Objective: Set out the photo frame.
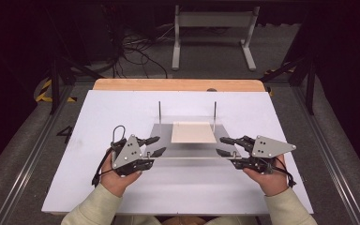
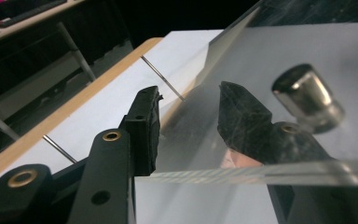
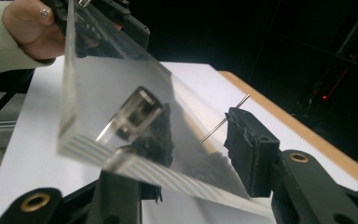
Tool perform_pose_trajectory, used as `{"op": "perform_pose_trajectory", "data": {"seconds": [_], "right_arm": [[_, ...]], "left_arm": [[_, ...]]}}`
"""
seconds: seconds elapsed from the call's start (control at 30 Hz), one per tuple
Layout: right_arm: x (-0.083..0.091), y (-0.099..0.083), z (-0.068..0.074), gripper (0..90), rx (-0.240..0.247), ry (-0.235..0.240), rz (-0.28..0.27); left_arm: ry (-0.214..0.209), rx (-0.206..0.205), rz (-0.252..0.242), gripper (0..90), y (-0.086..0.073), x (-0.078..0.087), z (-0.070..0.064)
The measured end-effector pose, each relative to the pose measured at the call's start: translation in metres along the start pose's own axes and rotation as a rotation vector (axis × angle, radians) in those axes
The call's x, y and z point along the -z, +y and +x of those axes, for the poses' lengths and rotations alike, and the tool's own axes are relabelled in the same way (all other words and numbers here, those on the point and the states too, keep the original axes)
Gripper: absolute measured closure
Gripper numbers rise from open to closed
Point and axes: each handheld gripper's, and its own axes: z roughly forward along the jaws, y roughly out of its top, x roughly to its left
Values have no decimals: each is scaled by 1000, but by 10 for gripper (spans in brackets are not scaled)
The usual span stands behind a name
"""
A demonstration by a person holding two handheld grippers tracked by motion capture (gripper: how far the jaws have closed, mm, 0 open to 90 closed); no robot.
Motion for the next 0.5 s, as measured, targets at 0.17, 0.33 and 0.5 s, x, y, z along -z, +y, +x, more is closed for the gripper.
{"op": "perform_pose_trajectory", "data": {"seconds": [0.17,0.33,0.5], "right_arm": [[-1,8,-7,576,2,-35,-20],[0,15,-14,575,11,-66,-37],[3,28,-14,580,54,-110,-68]], "left_arm": [[20,6,-18,562,9,-2,6],[43,6,-39,561,18,-3,8],[60,-6,-71,563,31,0,9]]}}
